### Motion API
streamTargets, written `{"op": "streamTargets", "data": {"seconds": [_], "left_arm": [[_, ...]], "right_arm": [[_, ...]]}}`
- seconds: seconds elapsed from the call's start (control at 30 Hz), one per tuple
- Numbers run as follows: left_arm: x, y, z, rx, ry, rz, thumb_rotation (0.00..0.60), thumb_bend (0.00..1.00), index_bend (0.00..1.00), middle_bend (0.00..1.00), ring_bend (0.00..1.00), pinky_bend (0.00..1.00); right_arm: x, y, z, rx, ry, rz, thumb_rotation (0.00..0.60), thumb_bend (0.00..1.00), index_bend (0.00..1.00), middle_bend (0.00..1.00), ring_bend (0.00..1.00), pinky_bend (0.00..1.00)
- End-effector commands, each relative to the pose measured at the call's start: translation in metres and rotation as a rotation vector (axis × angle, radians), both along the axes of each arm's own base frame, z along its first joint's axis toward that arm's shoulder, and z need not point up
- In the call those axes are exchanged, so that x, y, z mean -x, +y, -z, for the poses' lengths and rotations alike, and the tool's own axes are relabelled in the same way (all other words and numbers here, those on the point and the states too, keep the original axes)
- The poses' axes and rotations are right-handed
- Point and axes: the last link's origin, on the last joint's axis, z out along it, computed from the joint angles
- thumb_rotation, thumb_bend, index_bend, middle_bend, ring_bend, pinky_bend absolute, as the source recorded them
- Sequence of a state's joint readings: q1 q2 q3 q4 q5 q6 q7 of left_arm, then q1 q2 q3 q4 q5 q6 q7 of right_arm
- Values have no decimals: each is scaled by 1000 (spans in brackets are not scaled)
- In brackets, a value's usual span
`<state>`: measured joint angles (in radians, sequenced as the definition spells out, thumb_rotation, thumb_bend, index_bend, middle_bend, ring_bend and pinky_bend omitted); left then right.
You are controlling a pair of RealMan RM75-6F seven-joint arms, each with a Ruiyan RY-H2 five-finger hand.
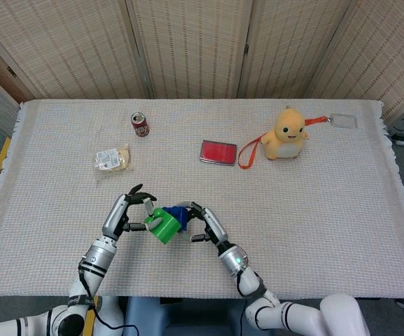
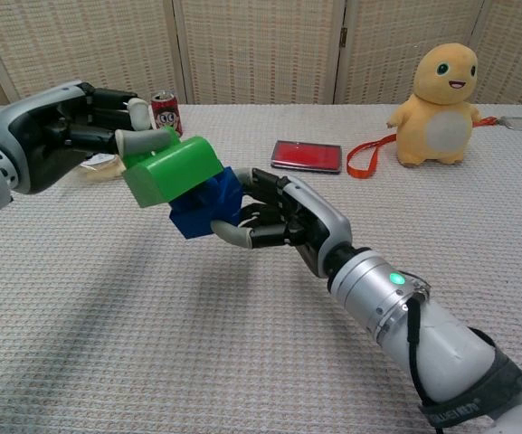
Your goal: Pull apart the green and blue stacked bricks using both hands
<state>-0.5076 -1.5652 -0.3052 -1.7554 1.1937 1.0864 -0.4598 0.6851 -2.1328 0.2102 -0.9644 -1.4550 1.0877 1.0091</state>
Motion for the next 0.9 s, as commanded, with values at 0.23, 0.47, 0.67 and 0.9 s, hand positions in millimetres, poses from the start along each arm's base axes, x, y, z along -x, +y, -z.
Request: {"op": "streamTargets", "data": {"seconds": [0.23, 0.47, 0.67, 0.9], "left_arm": [[1, 4, -6, -24, 1, -3, 600, 454, 687, 875, 370, 0], [5, 8, -12, -43, 0, -12, 600, 454, 687, 876, 370, 0], [12, 9, -15, -46, 18, -23, 600, 454, 687, 876, 370, 0], [26, 15, -23, -79, 100, -20, 600, 454, 686, 876, 370, 0]], "right_arm": [[14, -3, -10, 43, 27, 3, 600, 362, 633, 462, 445, 411], [25, -7, -24, 104, 68, -19, 600, 362, 633, 462, 446, 411], [31, -10, -44, 211, 170, -91, 600, 362, 633, 462, 445, 411], [44, -13, -72, 313, 376, -182, 600, 362, 634, 463, 444, 413]]}}
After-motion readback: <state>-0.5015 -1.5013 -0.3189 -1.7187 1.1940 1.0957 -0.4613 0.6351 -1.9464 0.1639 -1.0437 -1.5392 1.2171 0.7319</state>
